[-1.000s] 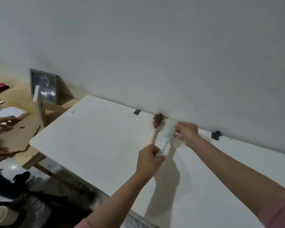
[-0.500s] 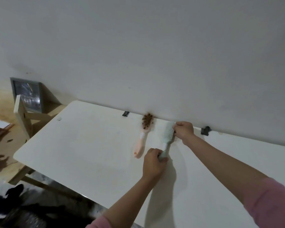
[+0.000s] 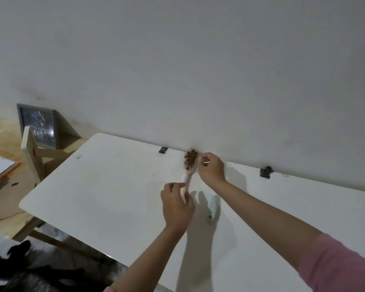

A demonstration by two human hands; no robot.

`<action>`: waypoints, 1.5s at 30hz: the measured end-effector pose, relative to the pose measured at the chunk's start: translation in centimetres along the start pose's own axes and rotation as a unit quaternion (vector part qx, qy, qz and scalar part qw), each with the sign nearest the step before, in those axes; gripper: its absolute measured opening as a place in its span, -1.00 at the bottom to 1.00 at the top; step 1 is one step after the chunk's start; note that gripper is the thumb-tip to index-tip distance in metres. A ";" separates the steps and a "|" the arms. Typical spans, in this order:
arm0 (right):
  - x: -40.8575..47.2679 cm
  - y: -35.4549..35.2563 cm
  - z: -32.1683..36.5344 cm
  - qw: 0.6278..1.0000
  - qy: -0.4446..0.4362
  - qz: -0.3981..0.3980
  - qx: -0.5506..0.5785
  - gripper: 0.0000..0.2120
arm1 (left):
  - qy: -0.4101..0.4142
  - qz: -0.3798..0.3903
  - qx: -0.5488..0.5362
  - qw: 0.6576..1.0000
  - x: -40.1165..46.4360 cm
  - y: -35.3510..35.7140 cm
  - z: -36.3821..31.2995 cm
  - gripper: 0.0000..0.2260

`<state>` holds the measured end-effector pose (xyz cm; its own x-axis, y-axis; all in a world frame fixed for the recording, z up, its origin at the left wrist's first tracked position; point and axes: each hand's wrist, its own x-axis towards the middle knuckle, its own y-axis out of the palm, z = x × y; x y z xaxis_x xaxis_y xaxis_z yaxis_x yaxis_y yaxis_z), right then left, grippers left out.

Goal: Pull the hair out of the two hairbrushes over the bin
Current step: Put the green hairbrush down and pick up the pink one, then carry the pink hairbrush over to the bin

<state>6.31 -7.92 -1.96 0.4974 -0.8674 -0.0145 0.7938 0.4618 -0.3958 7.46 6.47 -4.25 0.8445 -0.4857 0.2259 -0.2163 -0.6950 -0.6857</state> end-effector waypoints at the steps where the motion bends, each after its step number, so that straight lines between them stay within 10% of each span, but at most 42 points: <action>1: 0.0 0.8 0.3 0.999 0.029 0.020 -0.001 -0.77 | -0.023 0.013 0.009 1.000 0.5 -0.3 0.1 -0.73; 6: 0.8 3.6 0.8 0.978 0.186 0.091 -0.022 -0.61 | -0.106 0.175 0.067 0.977 3.0 -0.5 1.3 -0.57; 8: 1.1 4.1 0.9 0.973 0.208 0.095 -0.023 -0.62 | -0.105 0.205 0.076 0.970 3.7 -0.3 1.4 -0.87; 12: 1.2 4.5 0.9 0.971 0.218 0.102 0.013 -0.91 | -0.083 0.196 0.078 0.974 4.3 0.0 1.6 -0.66; 21: -1.8 5.9 2.2 0.974 0.191 0.107 0.063 -0.76 | -0.153 0.300 -0.065 0.939 3.5 -4.5 2.7 -0.71; 32: -14.0 13.4 7.4 0.975 0.065 0.198 0.081 -0.64 | -0.259 0.257 -0.341 0.866 -4.0 -17.6 9.3 -0.82; 45: -34.3 24.6 10.6 0.926 -0.021 0.373 0.058 -0.12 | -0.351 0.127 -0.427 0.823 -20.0 -32.2 22.0 -0.69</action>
<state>12.48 35.20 -1.47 0.9337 -0.2920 -0.2070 0.2546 0.9483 -0.1893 8.29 50.24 -1.95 0.7287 -0.4549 -0.5120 -0.4422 -0.8833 0.1554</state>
